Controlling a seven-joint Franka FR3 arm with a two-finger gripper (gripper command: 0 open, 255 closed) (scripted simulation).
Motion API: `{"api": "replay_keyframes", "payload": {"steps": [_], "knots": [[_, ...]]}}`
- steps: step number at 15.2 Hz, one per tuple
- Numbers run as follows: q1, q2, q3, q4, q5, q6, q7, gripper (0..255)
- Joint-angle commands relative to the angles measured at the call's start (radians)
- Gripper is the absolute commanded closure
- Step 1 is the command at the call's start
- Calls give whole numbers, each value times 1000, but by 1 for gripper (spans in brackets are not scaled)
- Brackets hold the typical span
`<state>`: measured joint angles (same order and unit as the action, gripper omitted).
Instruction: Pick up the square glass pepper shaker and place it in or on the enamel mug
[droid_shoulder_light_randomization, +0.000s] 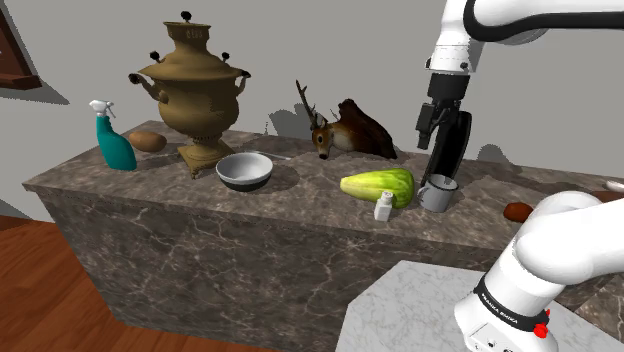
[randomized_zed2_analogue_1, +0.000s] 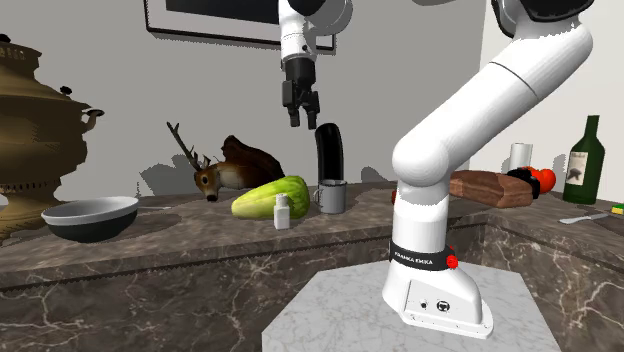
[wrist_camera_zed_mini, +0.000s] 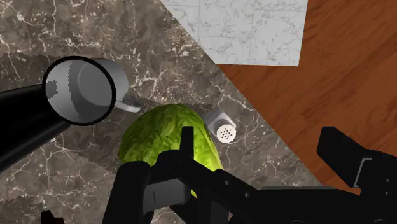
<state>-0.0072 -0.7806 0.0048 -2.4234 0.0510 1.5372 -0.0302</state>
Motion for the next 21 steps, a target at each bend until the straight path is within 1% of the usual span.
{"api": "replay_keyframes", "payload": {"steps": [1, 5, 9, 13, 16, 21], "knots": [[0, 0, 0, 0, 0, 0, 0, 0], [-41, -103, 90, -200, 41, 199, 196, 0], [-73, -155, 206, -368, 93, 411, 399, 0], [-105, -131, 355, -493, 149, 646, 621, 0], [-153, -51, 493, -550, 183, 840, 804, 0], [-179, 28, 528, -573, 187, 947, 823, 0]]}}
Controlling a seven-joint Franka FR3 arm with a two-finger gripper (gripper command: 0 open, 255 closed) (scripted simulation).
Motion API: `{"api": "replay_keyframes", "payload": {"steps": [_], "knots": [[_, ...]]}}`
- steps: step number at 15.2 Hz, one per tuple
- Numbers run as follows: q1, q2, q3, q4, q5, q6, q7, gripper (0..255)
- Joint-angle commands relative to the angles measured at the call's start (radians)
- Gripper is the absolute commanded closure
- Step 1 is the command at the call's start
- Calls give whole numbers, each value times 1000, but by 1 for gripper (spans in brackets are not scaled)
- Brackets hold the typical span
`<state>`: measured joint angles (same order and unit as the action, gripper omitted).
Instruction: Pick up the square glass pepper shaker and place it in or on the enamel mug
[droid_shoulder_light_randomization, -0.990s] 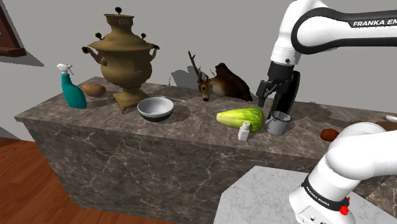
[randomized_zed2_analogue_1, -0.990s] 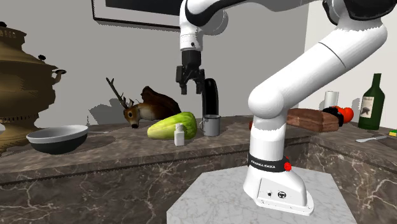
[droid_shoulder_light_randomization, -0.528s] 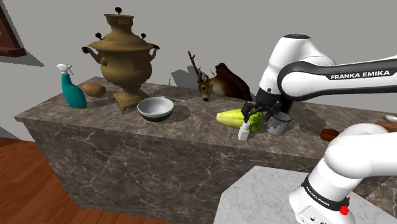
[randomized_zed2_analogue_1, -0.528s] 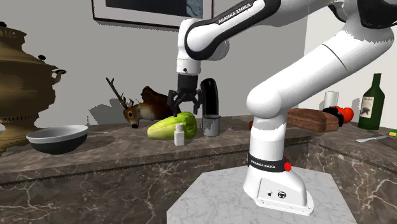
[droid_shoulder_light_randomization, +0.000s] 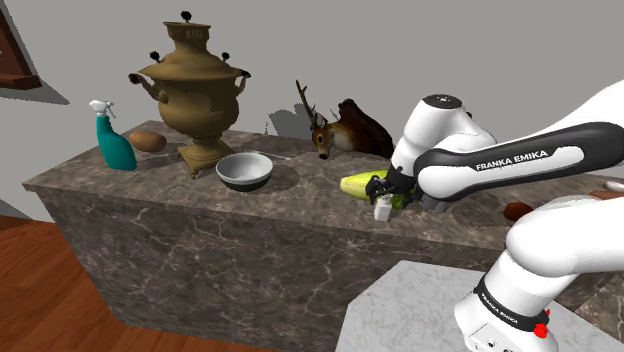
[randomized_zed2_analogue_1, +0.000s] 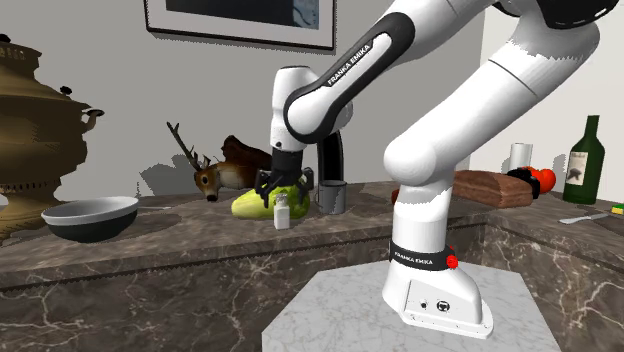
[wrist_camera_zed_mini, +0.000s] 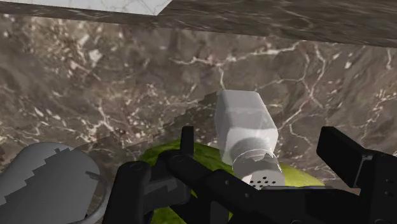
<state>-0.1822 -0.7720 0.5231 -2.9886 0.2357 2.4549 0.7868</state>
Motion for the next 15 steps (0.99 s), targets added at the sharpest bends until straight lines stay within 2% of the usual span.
{"api": "replay_keyframes", "payload": {"steps": [1, 3, 11, 12, 15], "knots": [[-11, 39, 16, -12, 2, 53, 7, 0], [-29, 90, 32, -21, -2, 115, 11, 0], [-29, 90, 32, -21, -2, 114, 11, 0], [-29, 90, 32, -21, -2, 114, 11, 255], [-29, 90, 32, -21, -2, 114, 11, 255]]}}
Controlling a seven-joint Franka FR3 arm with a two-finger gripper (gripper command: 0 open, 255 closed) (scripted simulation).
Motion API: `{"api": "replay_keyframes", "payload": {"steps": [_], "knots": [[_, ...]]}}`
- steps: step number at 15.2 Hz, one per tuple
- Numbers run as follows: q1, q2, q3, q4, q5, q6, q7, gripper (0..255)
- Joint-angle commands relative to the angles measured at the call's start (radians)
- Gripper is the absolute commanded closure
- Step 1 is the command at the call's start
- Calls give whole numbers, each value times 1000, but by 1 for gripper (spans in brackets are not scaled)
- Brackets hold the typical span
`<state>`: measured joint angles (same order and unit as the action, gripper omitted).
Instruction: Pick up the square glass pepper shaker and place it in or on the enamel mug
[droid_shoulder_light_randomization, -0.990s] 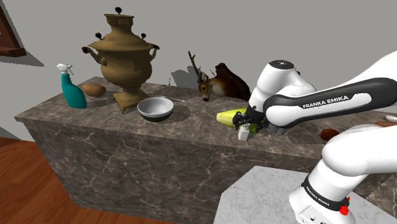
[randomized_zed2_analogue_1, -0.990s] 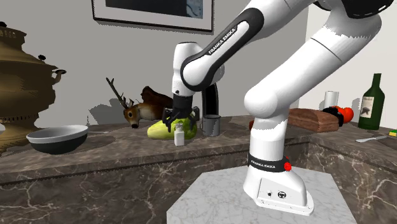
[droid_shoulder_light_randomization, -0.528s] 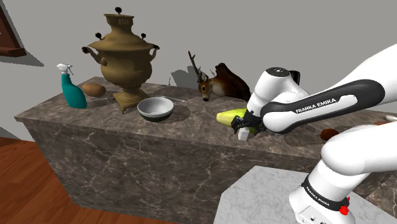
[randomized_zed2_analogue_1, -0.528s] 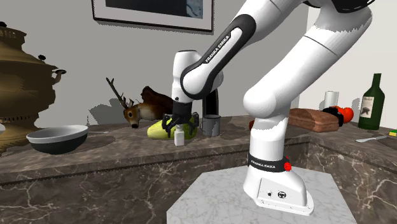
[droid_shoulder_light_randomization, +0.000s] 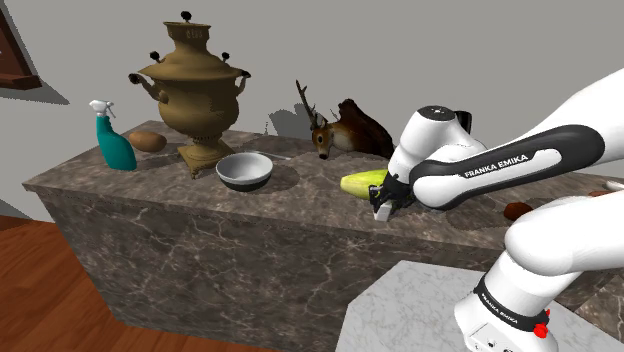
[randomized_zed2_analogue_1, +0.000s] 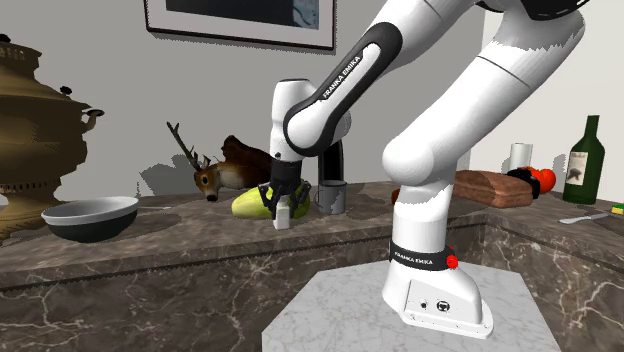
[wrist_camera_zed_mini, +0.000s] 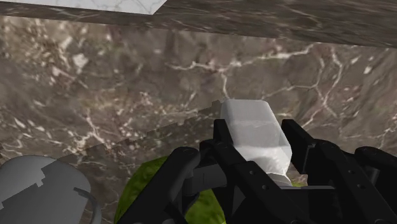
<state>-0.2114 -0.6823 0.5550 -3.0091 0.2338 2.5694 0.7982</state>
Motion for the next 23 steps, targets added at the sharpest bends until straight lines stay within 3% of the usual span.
{"api": "replay_keyframes", "payload": {"steps": [1, 6, 23], "knots": [[0, 0, 0, 0, 0, 0, 0, 255], [0, 1, 0, 0, 0, 0, 0, 255], [14, -198, -104, 136, -37, -329, -51, 255]]}}
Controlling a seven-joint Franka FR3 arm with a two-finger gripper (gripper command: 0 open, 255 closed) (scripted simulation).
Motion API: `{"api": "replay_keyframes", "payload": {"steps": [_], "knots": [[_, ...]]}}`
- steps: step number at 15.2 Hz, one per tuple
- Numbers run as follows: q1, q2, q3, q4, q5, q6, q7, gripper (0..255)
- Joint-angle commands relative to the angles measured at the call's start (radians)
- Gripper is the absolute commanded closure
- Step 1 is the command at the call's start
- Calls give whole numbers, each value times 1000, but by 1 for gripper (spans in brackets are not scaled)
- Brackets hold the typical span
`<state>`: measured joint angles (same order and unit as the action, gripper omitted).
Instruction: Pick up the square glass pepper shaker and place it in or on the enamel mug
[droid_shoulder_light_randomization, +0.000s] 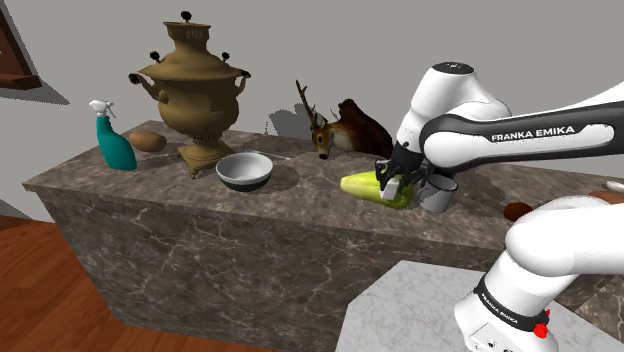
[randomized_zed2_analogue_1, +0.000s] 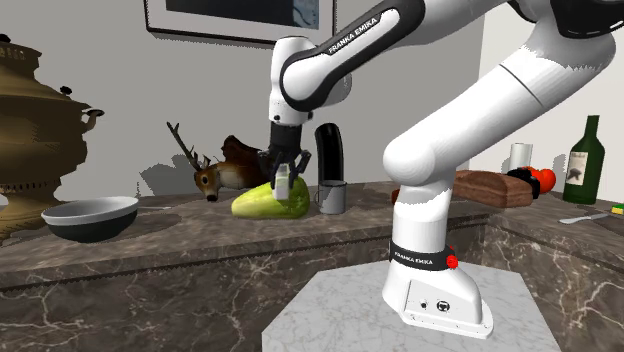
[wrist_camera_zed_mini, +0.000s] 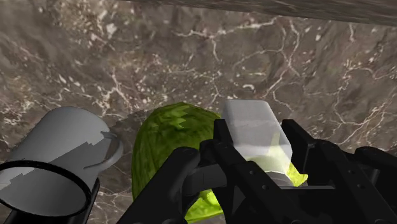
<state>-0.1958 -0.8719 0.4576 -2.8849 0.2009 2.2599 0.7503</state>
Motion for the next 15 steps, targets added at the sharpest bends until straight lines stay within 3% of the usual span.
{"api": "replay_keyframes", "payload": {"steps": [1, 15], "knots": [[-2, -15, -11, 22, -7, -36, -5, 255], [-23, -64, -70, 183, -48, -242, -31, 255]]}}
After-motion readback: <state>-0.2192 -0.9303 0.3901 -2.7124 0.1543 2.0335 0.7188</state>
